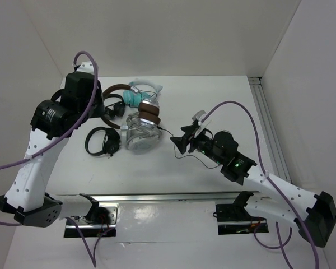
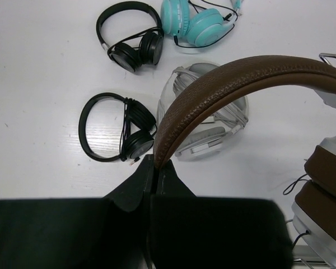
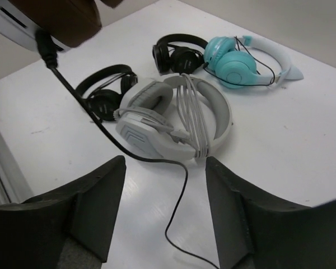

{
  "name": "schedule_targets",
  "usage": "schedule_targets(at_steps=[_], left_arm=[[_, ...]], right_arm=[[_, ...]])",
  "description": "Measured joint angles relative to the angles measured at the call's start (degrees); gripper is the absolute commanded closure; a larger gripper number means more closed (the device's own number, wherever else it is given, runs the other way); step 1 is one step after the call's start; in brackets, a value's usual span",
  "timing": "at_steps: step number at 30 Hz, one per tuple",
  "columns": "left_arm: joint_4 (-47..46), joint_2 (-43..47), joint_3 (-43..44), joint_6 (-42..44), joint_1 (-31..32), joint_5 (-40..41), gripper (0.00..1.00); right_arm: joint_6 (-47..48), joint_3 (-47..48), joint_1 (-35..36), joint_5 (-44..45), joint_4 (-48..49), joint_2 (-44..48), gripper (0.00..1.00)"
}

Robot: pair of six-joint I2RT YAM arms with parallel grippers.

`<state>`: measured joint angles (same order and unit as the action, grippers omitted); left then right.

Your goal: Wrap the headphones

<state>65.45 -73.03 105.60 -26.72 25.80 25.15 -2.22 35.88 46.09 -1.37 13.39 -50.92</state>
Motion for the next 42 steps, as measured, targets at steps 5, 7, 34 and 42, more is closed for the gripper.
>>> schedule_targets(at_steps=[5,7,34,42], left_arm=[[0.17,0.00,0.07,0.00,-2.08,-2.19,1.00],[0.22,0.00,0.17,0.00,-2.16,-3.43,1.00],[2.03,0.13,5.81,0.85,-4.24,-7.87,1.00],[-1.46,0.85,0.15,0.87,-4.24,-5.22,1.00]], right_arm=[[0.66,-0.57,-0.63,1.14,4.17,-6.86,0.45],[0.68,-0.70,-1.11,0.50,5.03,-8.79,0.50],[-4.72,-14.36,-7.26,-7.78,20.55,-16.22,0.80],[-5.35,-15.08,-6.86,-2.84,17.22,-6.14,1.00]])
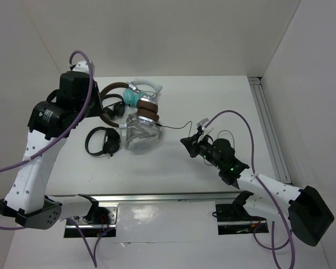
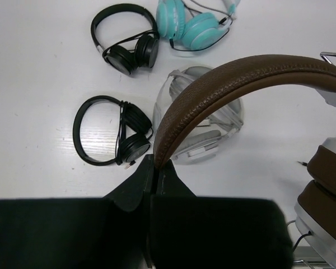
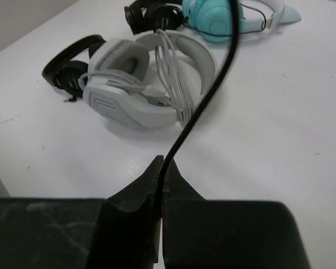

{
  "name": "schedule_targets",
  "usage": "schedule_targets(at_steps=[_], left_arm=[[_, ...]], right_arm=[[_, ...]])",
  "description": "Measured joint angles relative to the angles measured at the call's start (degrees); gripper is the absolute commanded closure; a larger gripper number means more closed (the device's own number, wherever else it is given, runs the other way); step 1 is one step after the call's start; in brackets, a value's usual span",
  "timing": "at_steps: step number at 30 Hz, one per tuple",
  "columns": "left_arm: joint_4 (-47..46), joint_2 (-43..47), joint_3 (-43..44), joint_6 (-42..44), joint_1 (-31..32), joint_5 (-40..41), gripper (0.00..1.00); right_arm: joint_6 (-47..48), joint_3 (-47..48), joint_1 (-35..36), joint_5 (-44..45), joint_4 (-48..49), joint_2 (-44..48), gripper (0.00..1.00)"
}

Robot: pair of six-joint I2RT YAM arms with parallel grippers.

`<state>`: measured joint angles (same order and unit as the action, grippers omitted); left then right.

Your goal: Wrap the headphones

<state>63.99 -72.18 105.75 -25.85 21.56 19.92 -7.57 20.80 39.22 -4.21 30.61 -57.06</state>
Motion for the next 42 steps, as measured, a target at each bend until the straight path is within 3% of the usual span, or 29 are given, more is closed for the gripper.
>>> schedule_targets(at_steps=[6,11,18,25,32,42], left_arm=[[-7.06,0.94,-12.96,0.37,0.00,2.43,1.00],[-11.50,0.94,-18.93,1.84,1.03,6.78,1.00],[-15.69,-0.26,-23.06,7.13,8.83,9.38,1.00],[-19.32,-1.44,-30.73,14.49,22.95,7.85,1.00],[-21.07,1.01,-36.33,21.09,38.14,-1.31,1.00],[-23.02,11.17,-36.68,24.11,40.48,-11.82,1.00]], right_arm=[[2.73,7.61,6.40,8.41,-11.89,2.23,1.00],[4.83,12.79,18.69,26.03,-19.98,5.16,1.00],[8.72,21.62,28.50,40.59,-28.76,5.68,1.00],[11.13,25.44,30.77,47.17,-34.40,5.22,1.00],[12.85,25.44,33.55,50.86,-37.83,5.01,1.00],[13.40,25.44,35.06,51.54,-38.66,5.20,1.00]])
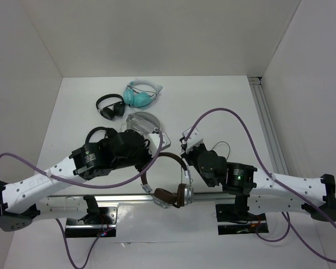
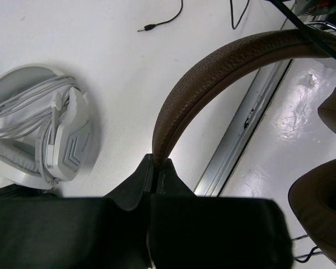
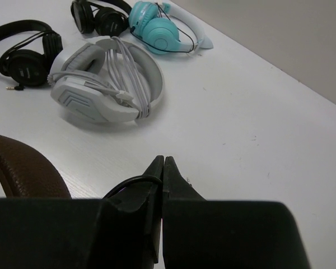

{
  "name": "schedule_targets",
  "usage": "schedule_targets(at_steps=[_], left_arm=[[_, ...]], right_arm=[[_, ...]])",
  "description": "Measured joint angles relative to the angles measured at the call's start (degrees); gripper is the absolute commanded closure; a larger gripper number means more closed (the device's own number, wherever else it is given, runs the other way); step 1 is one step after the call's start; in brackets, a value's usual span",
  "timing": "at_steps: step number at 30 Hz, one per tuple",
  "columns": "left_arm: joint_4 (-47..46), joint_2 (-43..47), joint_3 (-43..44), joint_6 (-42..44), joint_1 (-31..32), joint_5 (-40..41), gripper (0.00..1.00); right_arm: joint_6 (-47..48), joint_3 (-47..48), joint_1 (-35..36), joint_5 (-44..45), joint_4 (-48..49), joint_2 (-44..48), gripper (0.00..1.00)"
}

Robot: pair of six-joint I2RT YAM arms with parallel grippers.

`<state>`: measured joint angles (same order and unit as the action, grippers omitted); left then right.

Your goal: Wrap the headphones

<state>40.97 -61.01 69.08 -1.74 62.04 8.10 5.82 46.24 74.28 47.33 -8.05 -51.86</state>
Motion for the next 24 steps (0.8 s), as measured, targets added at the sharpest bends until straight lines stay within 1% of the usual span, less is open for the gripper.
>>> schedule_targets(at_steps=[8,9,13,20,24], left_arm=[[-0.68,2.86,-0.87,0.24,0.04,-2.23,1.00],[-0.74,3.58,-0.96,0.28,0.04,-2.19,1.00],[-1.44,7.10,-1.36,0.31,0.11,-1.95,1.00],[-3.69,13.46,-2.12,0.22,0.15,0.24,1.00],[-4.68,15.23,-2.12,0.15,0.15,1.44,1.00]], right_arm=[[1.18,-2.19,0.09,-6.23,1.68,3.15,1.00],[1.44,-2.67,0.09,-7.37,1.95,3.72,0.98],[2.40,-3.63,-0.59,-13.60,2.99,5.53,0.98],[2.73,-3.63,-5.62,-26.23,5.62,5.70,0.98],[2.54,-4.48,-6.75,-30.60,8.09,4.98,0.97]])
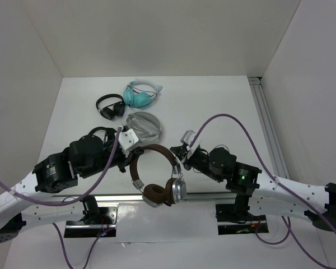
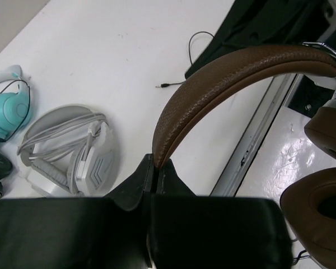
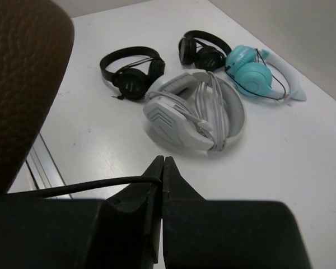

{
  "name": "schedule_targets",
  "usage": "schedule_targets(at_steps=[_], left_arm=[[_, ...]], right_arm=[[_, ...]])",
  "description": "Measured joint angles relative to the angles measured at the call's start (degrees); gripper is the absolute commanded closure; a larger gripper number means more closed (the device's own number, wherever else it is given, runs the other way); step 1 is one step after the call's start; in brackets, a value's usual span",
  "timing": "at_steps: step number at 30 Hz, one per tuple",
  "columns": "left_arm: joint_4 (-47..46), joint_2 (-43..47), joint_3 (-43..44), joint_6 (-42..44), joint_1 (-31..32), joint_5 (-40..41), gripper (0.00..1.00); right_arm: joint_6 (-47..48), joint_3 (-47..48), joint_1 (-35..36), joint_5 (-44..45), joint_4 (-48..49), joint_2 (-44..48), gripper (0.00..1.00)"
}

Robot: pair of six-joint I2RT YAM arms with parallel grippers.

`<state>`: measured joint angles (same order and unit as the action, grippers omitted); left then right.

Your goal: Wrap the headphones

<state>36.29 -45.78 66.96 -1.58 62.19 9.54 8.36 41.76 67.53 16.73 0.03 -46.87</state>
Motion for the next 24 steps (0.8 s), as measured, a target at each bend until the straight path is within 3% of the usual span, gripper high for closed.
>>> schedule_targets(at_steps=[7,13,24], left_arm=[[-0.72,1.44,-0.02,-0.37,0.00,1.92,1.00],[-2.29,0.83,1.70,-4.20,0.24,4.52,1.00],[-6.51,-2.23,9.68,-15.67,0.26,16.92,1.00]], right_arm=[[-0.63,-4.83,-0.52,-4.68,7.80,-1.09,0.91],[-1.86,-7.72,-2.49,-6.75,14.51,-3.76,0.66],[-8.24,-12.02,-10.78,-15.61,28.37,-13.00,0.65]])
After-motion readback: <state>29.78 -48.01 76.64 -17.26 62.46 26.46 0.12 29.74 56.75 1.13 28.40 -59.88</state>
